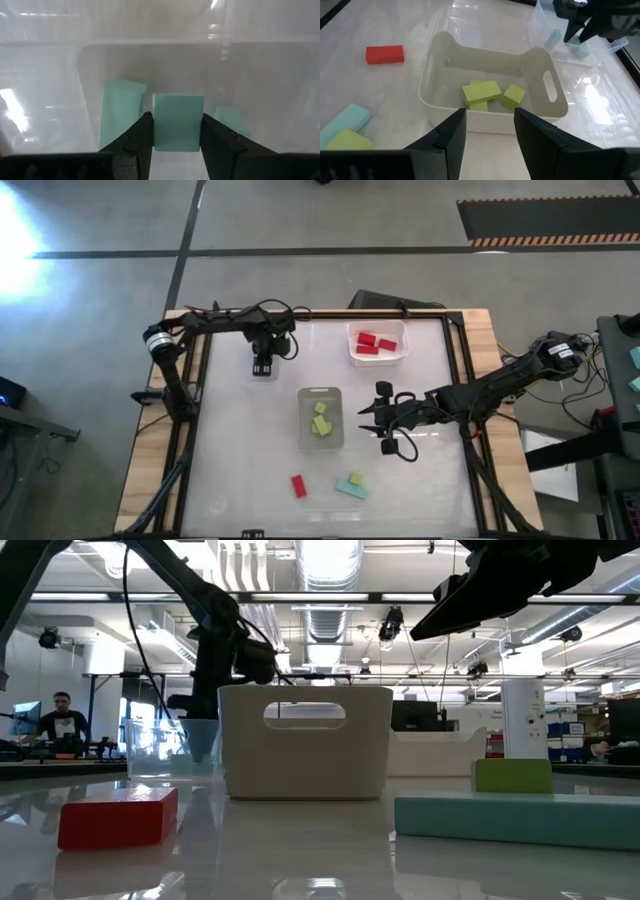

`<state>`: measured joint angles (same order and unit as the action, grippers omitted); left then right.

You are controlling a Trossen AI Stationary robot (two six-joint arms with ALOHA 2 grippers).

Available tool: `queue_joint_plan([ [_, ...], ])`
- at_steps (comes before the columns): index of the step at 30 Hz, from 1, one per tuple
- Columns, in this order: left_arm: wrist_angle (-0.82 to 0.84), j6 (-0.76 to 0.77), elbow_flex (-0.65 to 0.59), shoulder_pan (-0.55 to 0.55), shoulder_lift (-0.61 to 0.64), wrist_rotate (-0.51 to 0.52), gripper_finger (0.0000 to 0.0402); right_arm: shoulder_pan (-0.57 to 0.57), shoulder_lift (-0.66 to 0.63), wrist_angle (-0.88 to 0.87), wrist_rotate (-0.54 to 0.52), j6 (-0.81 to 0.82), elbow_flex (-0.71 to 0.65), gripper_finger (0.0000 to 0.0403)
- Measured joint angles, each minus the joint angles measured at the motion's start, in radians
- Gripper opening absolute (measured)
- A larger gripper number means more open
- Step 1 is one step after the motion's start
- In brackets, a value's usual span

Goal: Sort & place blocks by color
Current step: Put the blue block into the transparent bin, then put the green block into the gray bin

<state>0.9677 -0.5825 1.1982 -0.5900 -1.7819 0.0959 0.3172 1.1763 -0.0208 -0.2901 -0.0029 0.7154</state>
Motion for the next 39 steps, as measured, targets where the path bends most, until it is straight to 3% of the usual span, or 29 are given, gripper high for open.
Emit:
queue_joint_plan([
  [3,-0.024,-0.001,-0.005,0.0,-0.013,0.0,0.0116,0.0,0.0,0.0,0.0,0.0,0.0,0.0157],
  [11,-0.029,-0.001,-0.015,0.001,-0.016,0.016,0.0179,0.0,0.0,0.0,0.0,0.002,0.0,0.0157],
  [26,-0.016,0.025,-0.01,0.049,0.045,0.022,0.0186,0.001,0.0,-0.008,0.001,0.056,0.0,0.0157],
  [33,-0.014,0.029,-0.004,0.07,0.071,0.1,0.0187,0.001,0.0,-0.006,0.001,0.073,0.0,0.0157],
  [39,0.001,0.122,0.019,0.121,0.127,0.153,0.0187,0.001,0.0,-0.025,0.002,0.121,0.0,0.0157],
])
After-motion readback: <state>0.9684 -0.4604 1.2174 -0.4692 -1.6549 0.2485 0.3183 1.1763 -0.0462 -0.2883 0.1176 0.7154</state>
